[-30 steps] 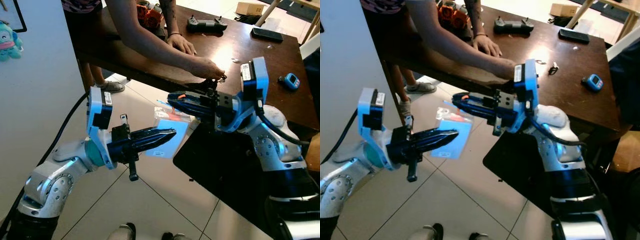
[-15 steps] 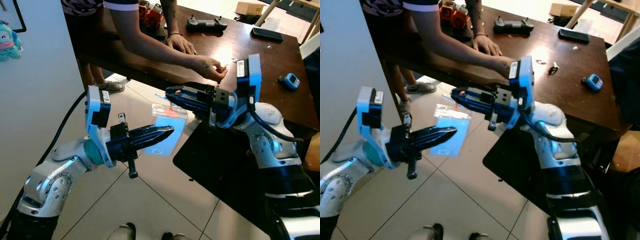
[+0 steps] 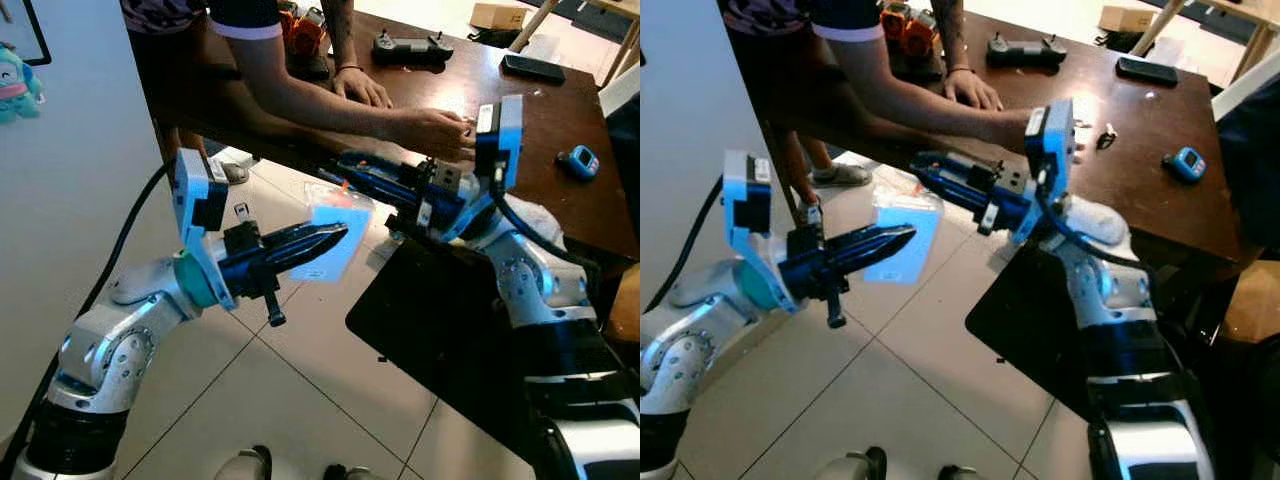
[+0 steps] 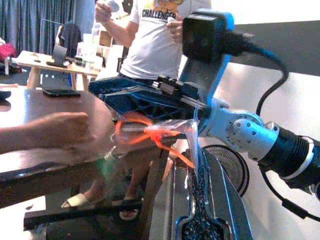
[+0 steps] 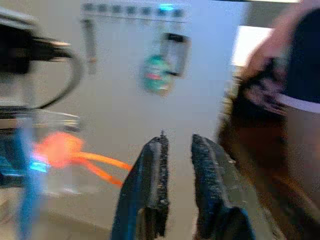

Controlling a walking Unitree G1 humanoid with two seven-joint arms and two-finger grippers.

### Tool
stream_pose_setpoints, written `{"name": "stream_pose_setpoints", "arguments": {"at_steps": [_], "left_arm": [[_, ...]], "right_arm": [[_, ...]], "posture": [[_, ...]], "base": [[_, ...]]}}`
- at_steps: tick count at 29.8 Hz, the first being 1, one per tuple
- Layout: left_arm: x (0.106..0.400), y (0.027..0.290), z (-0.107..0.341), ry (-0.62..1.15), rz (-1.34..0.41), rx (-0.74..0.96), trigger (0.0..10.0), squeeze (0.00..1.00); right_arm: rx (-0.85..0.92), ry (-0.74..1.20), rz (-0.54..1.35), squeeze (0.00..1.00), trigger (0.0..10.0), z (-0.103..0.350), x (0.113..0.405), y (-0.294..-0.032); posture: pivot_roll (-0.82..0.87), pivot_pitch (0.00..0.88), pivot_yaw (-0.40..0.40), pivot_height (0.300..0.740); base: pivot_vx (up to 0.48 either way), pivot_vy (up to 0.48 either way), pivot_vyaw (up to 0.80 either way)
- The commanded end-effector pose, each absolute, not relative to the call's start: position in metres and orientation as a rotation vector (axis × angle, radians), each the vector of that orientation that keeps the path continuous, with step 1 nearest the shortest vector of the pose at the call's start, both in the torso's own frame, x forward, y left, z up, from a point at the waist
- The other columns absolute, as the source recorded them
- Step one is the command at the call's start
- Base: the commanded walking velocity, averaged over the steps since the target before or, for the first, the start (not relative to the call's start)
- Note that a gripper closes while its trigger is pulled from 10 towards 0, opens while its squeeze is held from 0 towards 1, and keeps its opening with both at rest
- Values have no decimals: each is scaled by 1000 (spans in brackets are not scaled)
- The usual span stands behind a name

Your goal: Hang keys on a hook

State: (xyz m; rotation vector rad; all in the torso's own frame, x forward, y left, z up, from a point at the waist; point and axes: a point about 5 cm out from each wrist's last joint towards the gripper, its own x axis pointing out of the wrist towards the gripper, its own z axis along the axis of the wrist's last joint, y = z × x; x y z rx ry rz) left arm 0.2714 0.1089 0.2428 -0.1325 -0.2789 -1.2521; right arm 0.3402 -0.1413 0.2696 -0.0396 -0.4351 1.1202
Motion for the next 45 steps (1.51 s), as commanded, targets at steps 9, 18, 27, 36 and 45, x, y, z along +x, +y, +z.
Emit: {"name": "stream_pose_setpoints", "arguments": {"at_steps": [9, 18, 27, 36, 45], "left_arm": [[273, 107, 250, -330, -1228, -100, 0, 0], [281, 113, 269, -426, -1142, -102, 0, 0], [291, 121, 293, -536, -1017, -92, 0, 0], [292, 119, 298, -561, -993, -92, 0, 0], [283, 106, 290, -534, -1081, -56, 0, 0]], "right_arm": [[0, -470, 1059, 965, 10000, 271, 342, -148], [39, -464, 1079, 918, 10000, 263, 336, -148], [296, -439, 1165, 0, 10000, 234, 321, -144], [364, -426, 1163, 0, 10000, 225, 320, -141], [441, -463, 1117, 0, 10000, 232, 323, -142]], "posture": [[58, 78, -5, 740], [58, 81, -7, 740], [55, 89, -6, 740], [56, 94, -6, 740], [56, 99, -10, 740]], "base": [[0, 0, 0], [0, 0, 0], [0, 0, 0], [0, 0, 0], [0, 0, 0]]}}
